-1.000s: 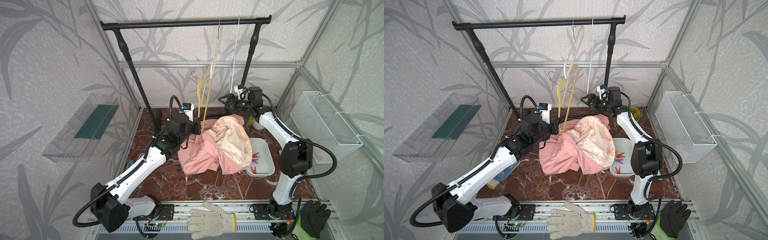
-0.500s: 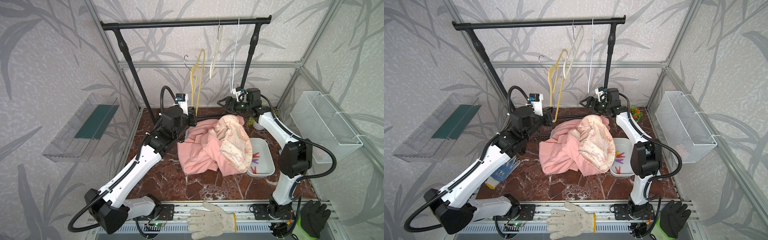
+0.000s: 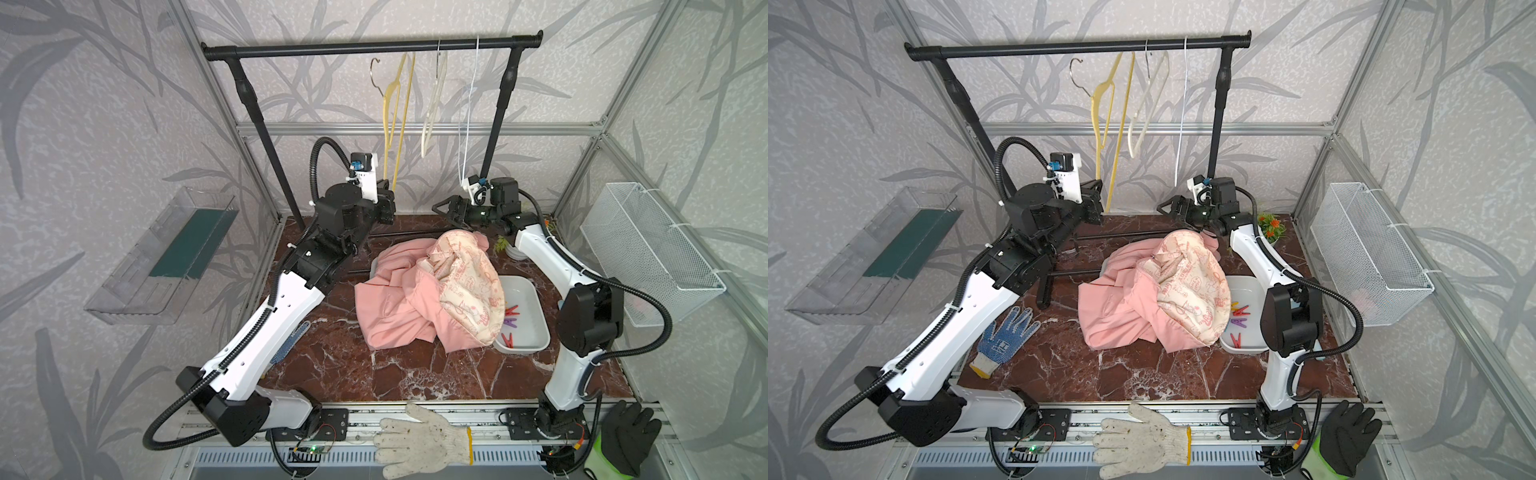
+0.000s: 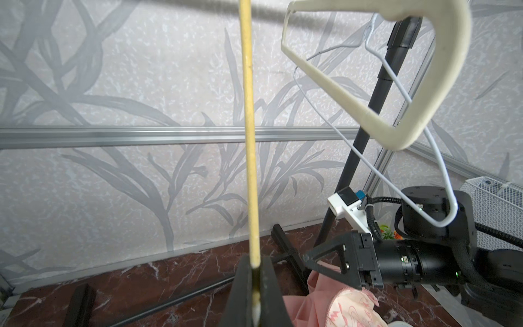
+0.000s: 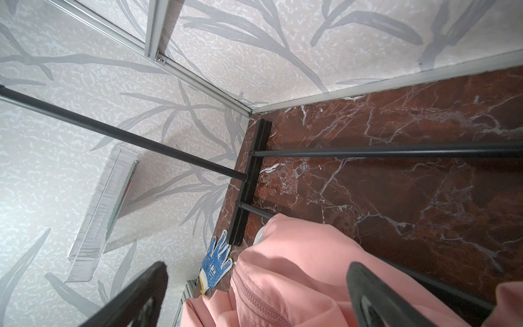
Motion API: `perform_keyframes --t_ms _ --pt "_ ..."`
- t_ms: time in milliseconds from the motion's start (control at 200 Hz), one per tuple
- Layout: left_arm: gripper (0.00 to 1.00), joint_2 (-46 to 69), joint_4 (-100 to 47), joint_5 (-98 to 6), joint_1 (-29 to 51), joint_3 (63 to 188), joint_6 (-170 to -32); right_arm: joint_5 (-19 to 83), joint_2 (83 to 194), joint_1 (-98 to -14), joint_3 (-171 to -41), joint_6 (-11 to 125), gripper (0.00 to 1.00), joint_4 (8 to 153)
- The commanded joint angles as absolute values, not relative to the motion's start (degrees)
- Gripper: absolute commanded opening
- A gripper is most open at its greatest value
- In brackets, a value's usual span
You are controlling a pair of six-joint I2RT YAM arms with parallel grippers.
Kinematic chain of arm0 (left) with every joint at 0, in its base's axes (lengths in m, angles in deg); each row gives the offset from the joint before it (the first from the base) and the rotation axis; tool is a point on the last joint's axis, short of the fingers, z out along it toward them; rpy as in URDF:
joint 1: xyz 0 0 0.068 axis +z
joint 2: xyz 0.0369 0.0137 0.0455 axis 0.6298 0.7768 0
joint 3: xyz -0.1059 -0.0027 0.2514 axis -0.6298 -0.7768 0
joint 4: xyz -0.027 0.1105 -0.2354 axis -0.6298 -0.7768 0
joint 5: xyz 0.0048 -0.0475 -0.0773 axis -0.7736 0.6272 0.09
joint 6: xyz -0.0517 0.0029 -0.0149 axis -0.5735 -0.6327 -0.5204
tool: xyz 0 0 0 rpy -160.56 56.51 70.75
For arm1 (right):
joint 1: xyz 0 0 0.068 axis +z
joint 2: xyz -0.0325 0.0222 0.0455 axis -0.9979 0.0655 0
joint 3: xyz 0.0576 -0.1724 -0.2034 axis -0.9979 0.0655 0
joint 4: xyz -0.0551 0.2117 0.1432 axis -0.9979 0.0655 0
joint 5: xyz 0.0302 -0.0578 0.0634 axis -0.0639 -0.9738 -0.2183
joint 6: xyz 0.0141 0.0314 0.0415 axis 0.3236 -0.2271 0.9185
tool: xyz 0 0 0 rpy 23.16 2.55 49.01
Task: Remove the clothespins securing jackets to the hanger
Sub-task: Place the hanger on the clothesline.
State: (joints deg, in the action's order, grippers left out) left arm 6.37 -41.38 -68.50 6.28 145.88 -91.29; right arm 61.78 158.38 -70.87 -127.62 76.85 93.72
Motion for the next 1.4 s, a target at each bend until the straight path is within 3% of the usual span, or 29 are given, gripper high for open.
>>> perform_keyframes --t_ms 0,515,870,925,1015,1060,1155,1395 --pt "0.0 8.74 -41.74 -68.16 7.09 151.63 -88.19 61.84 156.24 -70.52 -126.97 74.77 0.98 94.54" --pt "0.0 25.81 -52.1 -62.36 12.59 173.8 -90.35 61.58 155.07 -70.51 -126.17 73.98 0.98 95.26" --pt "0.0 22.66 -50.91 -58.22 12.88 167.86 -92.52 62.42 152.94 -70.53 -124.32 71.19 0.98 94.79" --pt "0.15 21.36 -50.74 -57.17 12.93 167.04 -92.53 61.82 152.19 -70.51 -124.09 69.56 0.99 95.58" --pt "0.53 18.73 -49.92 -54.25 12.89 164.78 -91.86 60.44 150.09 -70.51 -122.74 67.11 1.0 95.86" --pt "0.63 17.17 -48.47 -52.57 12.8 162.86 -91.3 59.36 148.85 -70.51 -122.03 65.76 0.99 95.92" --pt "0.7 13.03 -45.49 -50.83 12.76 157.55 -91.71 56.39 145.79 -70.6 -120.26 62.39 0.99 97.18" --pt "0.72 0.06 -43.0 -56.09 11.4 138.79 -96.43 50.14 139.7 -72.56 -113.62 57.41 0.99 99.25"
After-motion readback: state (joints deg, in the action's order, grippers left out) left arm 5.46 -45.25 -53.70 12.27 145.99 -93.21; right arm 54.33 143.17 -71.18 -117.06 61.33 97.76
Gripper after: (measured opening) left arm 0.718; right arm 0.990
